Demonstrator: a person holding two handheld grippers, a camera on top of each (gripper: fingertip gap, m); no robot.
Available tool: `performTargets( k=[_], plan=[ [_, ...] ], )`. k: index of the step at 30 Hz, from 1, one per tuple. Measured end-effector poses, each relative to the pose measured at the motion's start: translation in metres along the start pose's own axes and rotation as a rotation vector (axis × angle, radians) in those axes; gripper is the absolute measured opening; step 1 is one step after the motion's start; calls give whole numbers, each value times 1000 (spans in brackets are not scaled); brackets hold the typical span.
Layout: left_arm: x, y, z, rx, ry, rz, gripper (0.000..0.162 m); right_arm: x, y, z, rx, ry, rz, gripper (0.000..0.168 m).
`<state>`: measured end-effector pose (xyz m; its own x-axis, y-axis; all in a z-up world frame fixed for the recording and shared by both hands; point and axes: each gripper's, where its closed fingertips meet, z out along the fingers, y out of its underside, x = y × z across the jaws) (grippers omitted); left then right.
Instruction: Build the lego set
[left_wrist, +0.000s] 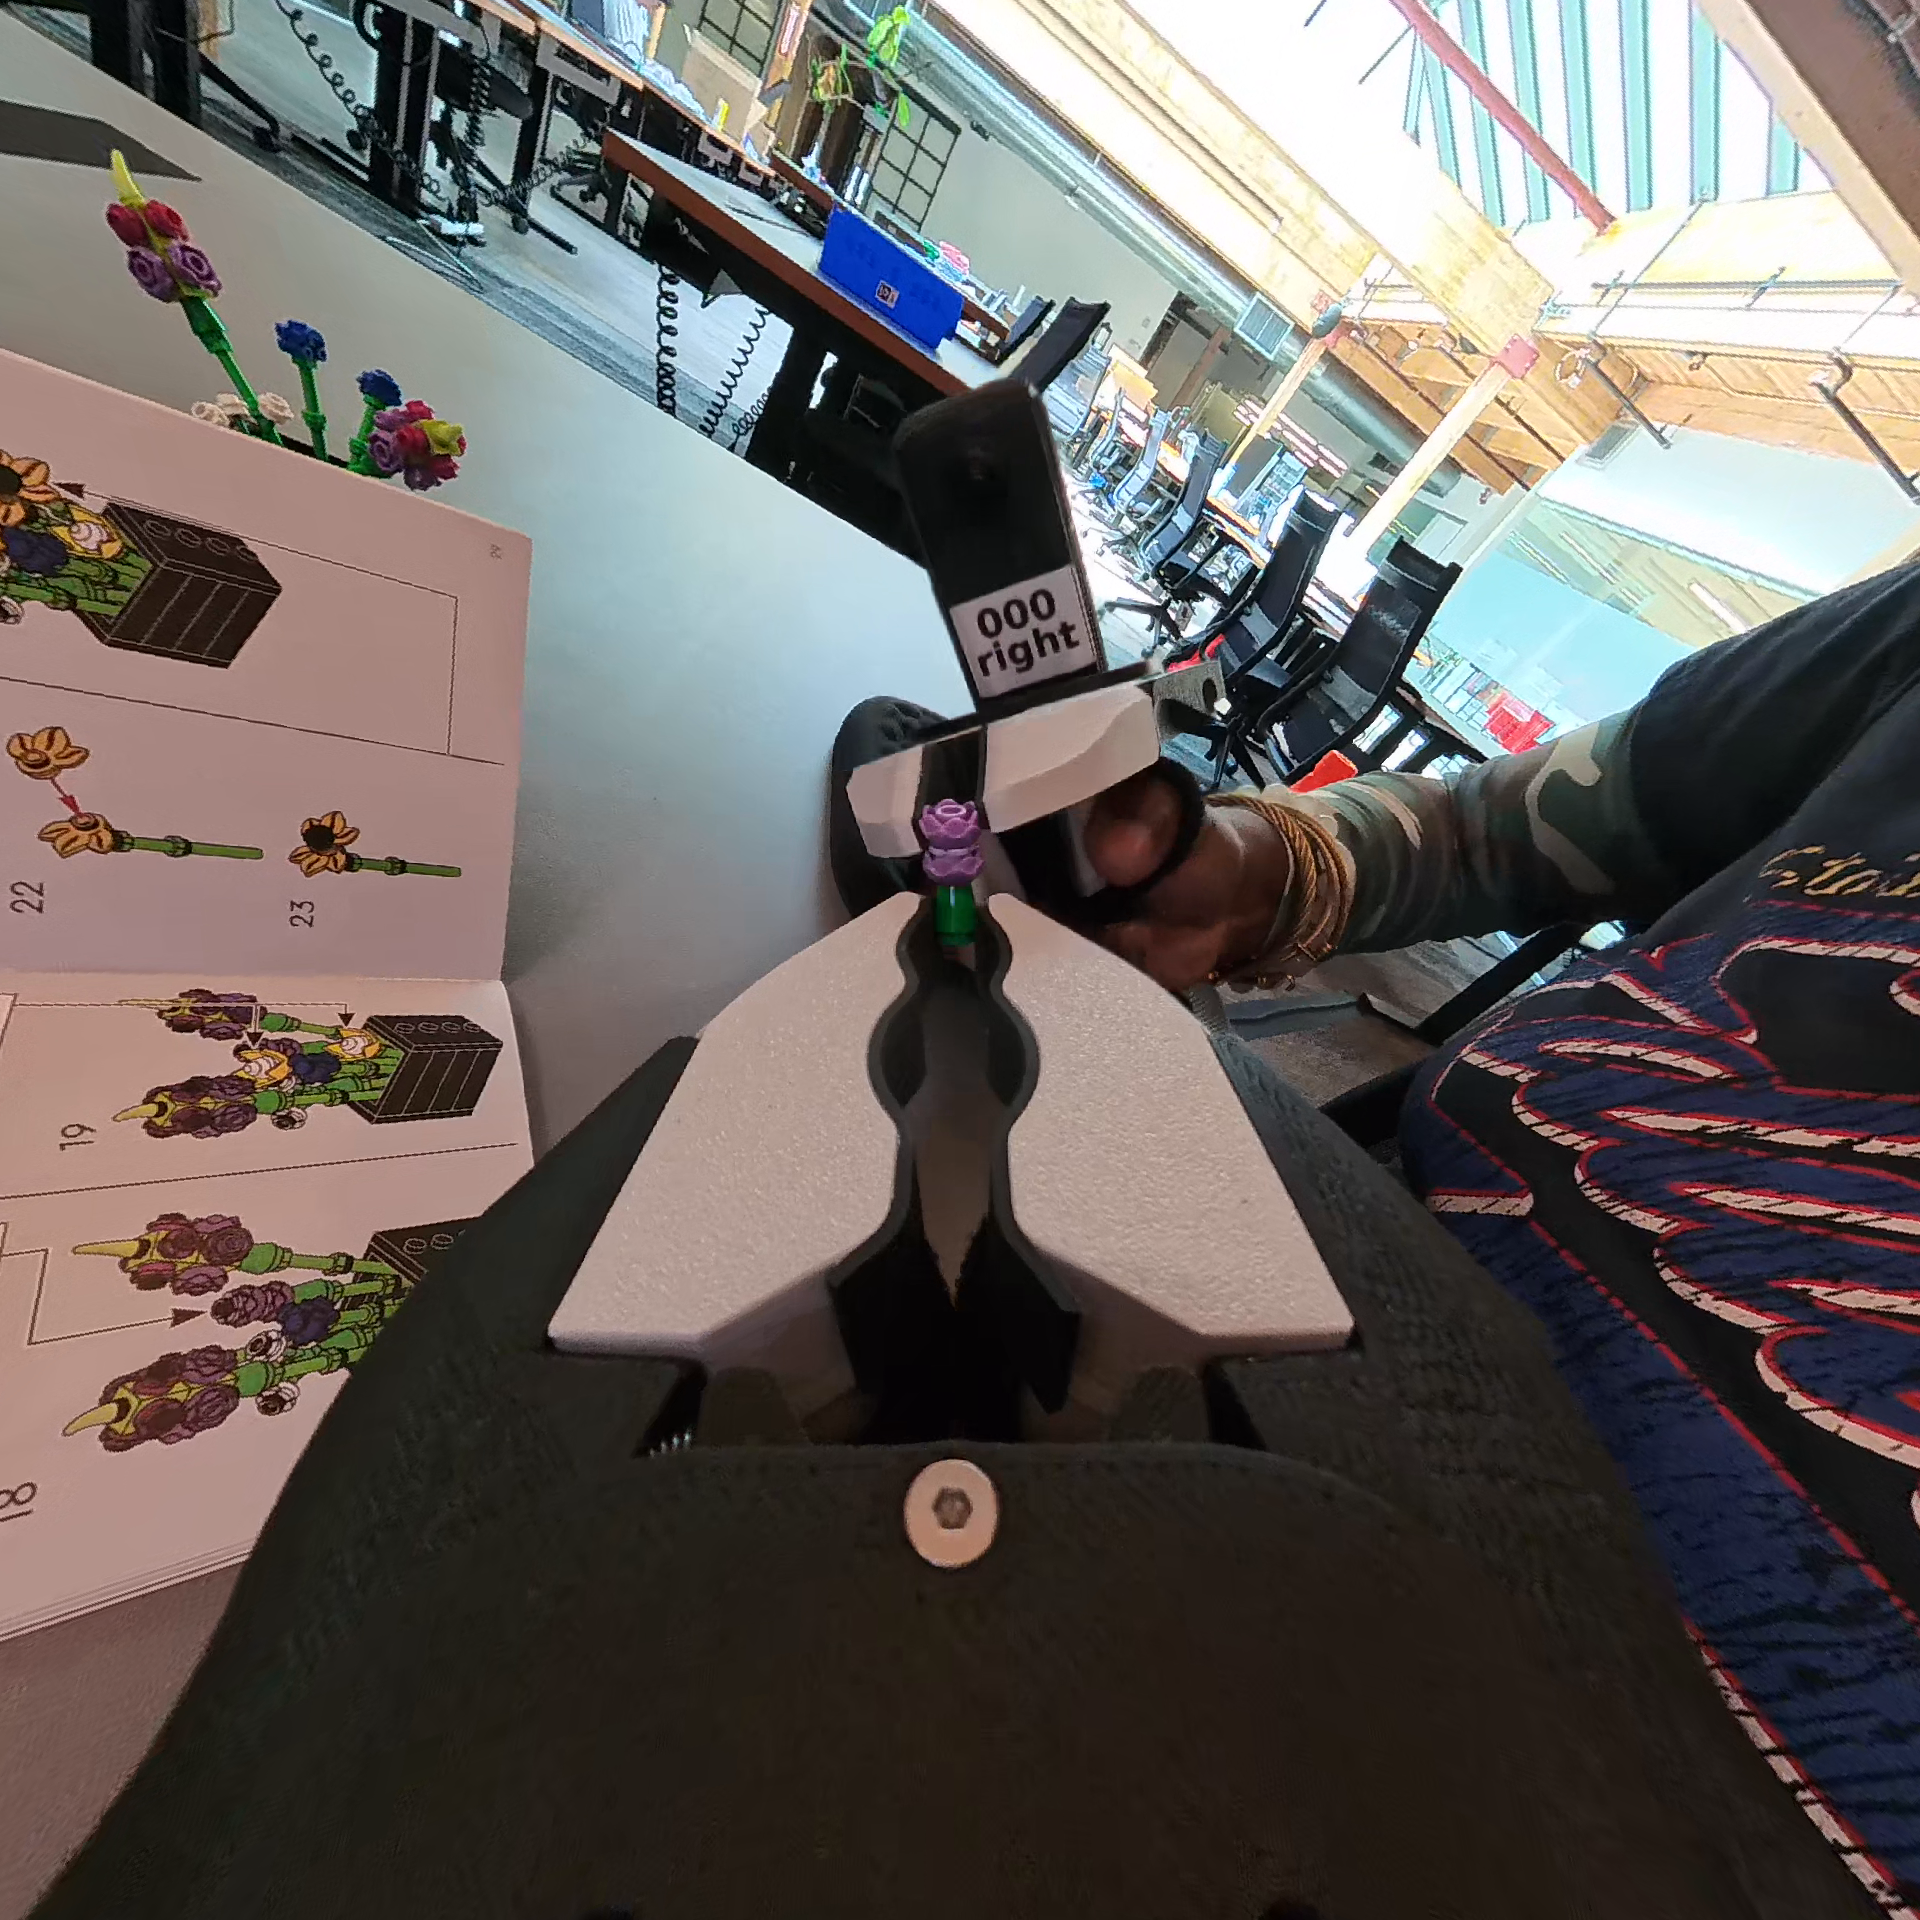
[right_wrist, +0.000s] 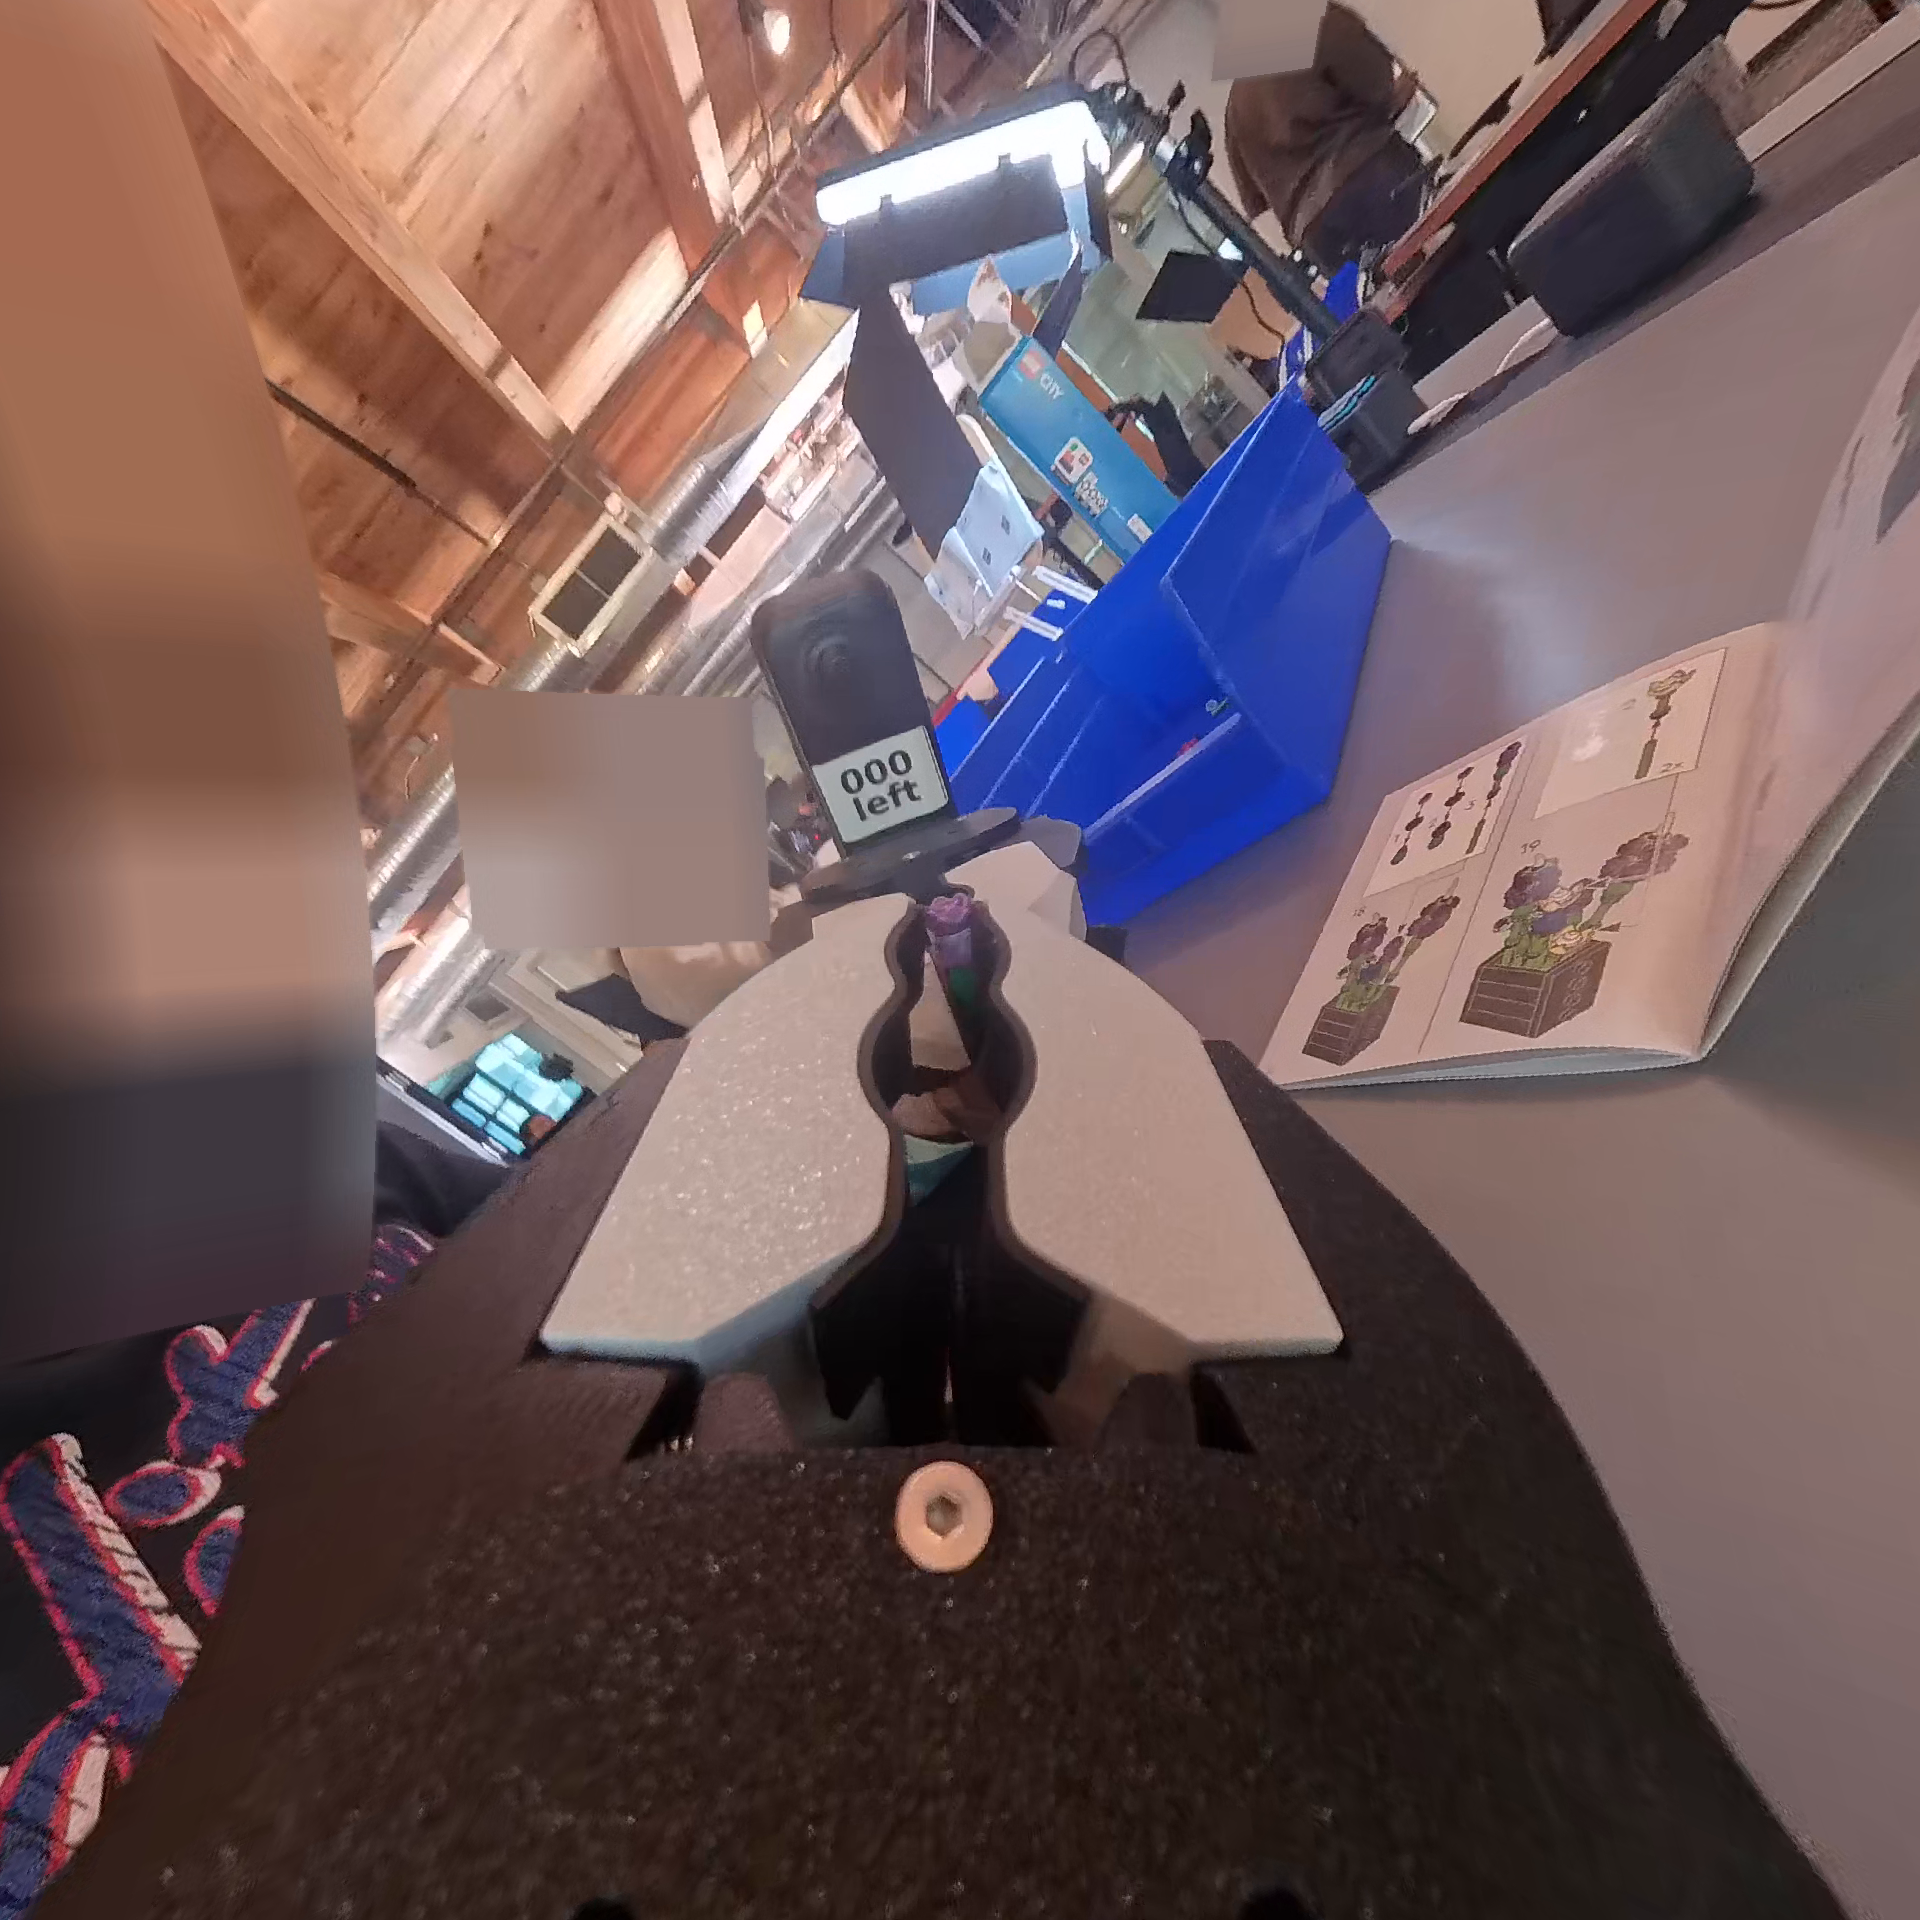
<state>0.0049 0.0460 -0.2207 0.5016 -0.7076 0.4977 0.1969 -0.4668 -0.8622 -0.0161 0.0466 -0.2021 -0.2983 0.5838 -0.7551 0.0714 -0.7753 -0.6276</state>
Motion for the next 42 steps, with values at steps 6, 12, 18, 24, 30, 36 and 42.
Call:
performTargets(
  k=[6,12,18,24,30,36,42],
  plan=[
    [-2,-9,-7,79,-2,-20,5,0,-5,1,159,-42,141,8],
    [-2,-10,-7,83,-3,-22,6,1,-5,1,188,-58,177,8],
    [-3,-18,-10,155,-29,-15,6,-1,-13,7,316,-77,196,8],
    [-6,-30,-17,261,-69,-6,6,-3,-21,18,403,-96,238,9],
    [-7,-39,-22,345,-83,-26,6,-5,-26,22,464,-127,233,8],
    [-5,-35,-21,308,-75,-7,6,-8,-23,25,314,-86,133,8],
    [-4,-24,-13,200,-79,30,6,-5,-14,14,35,-23,104,8]
  ],
)
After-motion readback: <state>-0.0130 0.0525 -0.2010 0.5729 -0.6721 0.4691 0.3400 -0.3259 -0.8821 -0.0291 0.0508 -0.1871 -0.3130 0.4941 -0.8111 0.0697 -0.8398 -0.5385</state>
